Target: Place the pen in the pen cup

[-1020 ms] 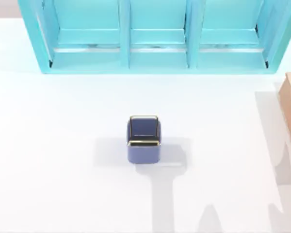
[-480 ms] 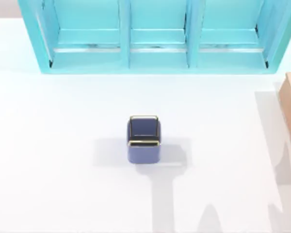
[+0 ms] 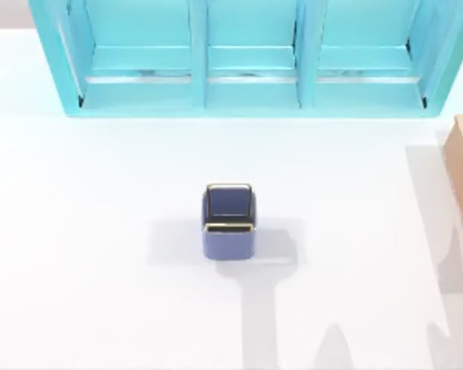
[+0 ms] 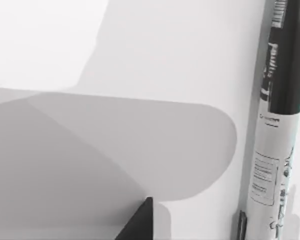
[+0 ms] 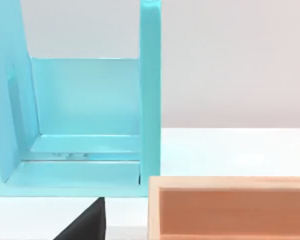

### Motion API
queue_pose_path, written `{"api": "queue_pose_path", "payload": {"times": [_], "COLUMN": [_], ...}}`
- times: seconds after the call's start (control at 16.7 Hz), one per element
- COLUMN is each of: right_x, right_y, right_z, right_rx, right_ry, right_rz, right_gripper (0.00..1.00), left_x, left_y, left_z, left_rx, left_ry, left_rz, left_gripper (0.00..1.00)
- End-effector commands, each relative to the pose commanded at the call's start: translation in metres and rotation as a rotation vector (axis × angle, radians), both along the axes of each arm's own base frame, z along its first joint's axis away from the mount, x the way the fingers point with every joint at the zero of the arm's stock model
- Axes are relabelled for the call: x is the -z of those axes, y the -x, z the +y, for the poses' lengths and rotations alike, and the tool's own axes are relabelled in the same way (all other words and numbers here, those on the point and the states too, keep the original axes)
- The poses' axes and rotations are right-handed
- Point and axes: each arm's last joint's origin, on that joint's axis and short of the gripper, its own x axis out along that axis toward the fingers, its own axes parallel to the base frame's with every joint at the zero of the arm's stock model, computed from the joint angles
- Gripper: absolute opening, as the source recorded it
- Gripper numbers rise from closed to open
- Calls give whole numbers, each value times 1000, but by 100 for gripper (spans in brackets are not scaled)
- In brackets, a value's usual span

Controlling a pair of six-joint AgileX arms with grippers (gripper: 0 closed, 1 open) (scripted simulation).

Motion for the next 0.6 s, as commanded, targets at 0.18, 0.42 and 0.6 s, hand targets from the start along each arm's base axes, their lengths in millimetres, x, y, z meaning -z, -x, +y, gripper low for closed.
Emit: {"api": "queue_pose_path", "payload": {"times": [0.18,0.42,0.6], "right_x": [0,0,0], "right_y": [0,0,0], "right_z": [0,0,0], "right_rx": [0,0,0], "right_ry": [0,0,0], "right_rz": [0,0,0], "right_gripper": [100,100,100], "left_x": [0,0,0], "left_y": [0,0,0], "left_z": [0,0,0], "left_rx": [0,0,0], "left_ry": [0,0,0], "left_rz": [0,0,0], "left_gripper": [47,17,0]}}
